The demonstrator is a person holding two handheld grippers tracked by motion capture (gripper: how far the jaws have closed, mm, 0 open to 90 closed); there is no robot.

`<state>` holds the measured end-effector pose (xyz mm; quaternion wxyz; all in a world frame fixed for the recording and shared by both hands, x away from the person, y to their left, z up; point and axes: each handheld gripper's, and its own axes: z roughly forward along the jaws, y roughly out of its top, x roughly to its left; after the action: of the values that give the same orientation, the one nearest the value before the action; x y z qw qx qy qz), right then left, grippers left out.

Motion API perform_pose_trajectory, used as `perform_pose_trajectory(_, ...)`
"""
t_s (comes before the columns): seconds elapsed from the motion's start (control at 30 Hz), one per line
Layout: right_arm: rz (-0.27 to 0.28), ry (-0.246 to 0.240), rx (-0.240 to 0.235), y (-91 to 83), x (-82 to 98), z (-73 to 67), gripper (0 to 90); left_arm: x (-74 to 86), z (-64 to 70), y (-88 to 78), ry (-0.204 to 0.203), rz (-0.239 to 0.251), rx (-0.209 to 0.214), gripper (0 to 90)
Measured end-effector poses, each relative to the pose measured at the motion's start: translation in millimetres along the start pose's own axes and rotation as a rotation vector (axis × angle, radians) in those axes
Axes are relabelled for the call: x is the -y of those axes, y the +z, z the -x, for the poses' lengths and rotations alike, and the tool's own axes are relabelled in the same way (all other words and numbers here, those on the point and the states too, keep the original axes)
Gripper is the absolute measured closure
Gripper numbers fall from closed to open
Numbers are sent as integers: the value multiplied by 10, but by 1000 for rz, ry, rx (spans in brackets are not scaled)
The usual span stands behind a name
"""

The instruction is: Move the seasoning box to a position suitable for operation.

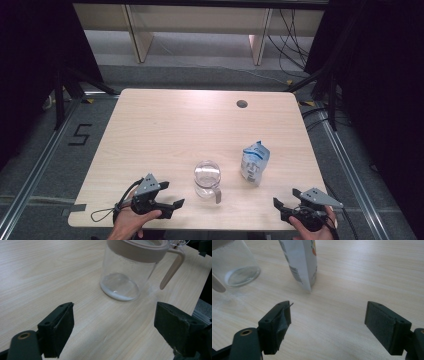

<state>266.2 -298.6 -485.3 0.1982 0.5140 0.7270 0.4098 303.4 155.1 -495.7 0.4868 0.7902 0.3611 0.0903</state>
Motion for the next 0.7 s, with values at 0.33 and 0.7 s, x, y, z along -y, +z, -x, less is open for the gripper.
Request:
perform_pose_trajectory(0.33, 9, -43, -5, 24, -14, 24, 216, -67, 144, -28, 31, 44, 80, 232)
perform_pose_trajectory(0.7, 4, 19, -27, 17, -8, -7, 217, -220, 449, -25, 102, 121, 139, 618)
